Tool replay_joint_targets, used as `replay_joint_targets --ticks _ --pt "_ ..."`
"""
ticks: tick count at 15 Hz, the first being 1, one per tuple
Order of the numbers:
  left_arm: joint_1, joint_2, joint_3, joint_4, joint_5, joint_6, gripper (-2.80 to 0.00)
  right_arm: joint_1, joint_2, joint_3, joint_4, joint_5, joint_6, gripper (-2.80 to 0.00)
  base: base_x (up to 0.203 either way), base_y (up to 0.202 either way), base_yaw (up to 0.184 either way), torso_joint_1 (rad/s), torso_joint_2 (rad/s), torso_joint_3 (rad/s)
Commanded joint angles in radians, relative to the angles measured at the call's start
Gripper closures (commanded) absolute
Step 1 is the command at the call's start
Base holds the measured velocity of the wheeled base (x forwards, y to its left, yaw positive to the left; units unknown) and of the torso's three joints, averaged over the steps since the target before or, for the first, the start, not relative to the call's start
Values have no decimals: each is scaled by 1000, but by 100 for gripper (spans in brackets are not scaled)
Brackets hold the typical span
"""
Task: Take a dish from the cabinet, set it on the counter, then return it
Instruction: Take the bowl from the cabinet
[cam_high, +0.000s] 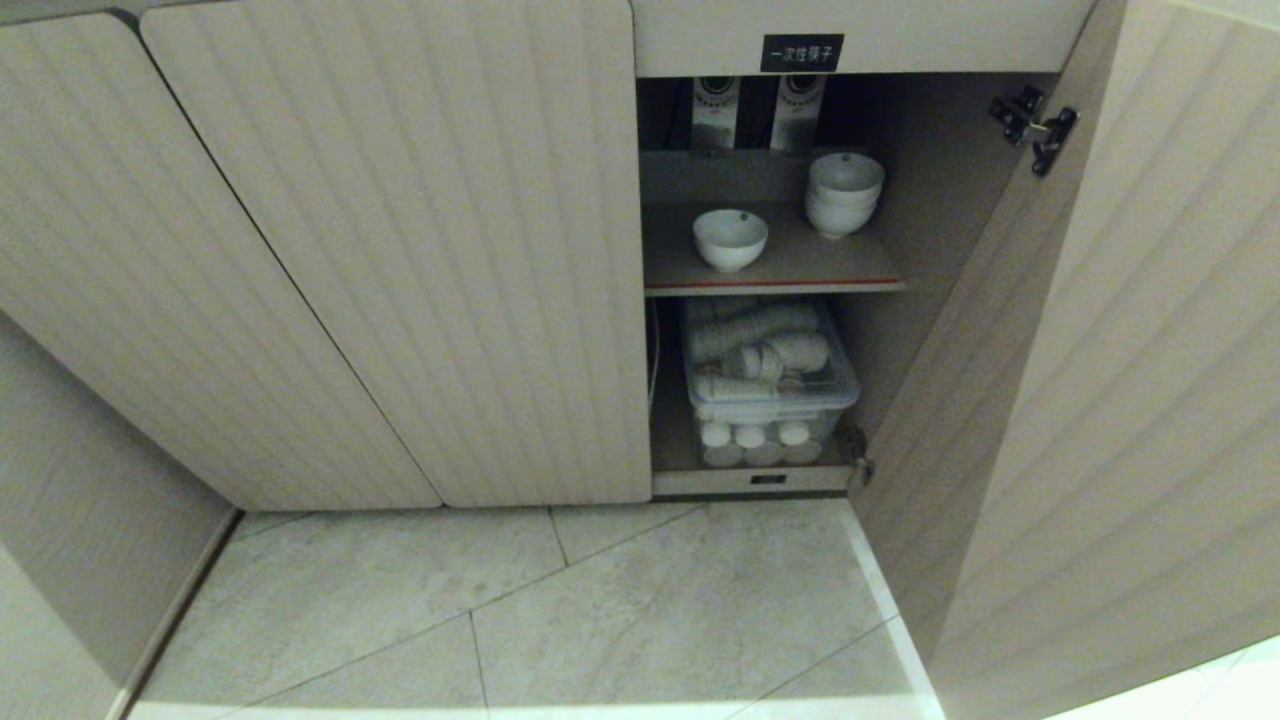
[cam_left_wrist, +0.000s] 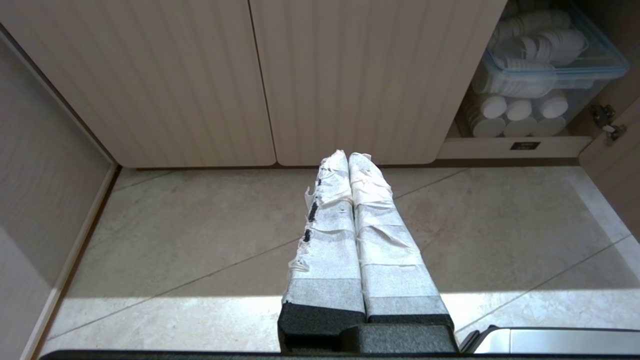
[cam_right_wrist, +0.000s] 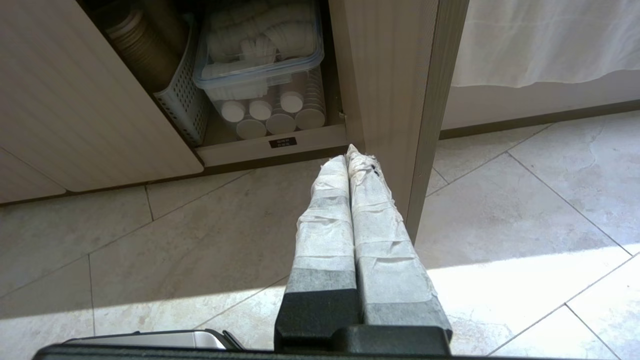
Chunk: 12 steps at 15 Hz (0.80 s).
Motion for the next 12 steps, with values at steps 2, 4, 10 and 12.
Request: replay_joint_targets --ticks 2,4,10,12 --pt "1 0 0 0 0 0 0 0 1 0 0 0 1 0 0 0 0 0 0 0" --pt "0 0 0 0 1 0 0 0 1 0 0 0 1 0 0 0 0 0 0 0" --pt "0 0 0 -1 -1 0 0 0 1 0 0 0 1 0 0 0 0 0 0 0" --pt "1 0 0 -1 1 0 0 0 1 0 0 0 1 0 0 0 0 0 0 0"
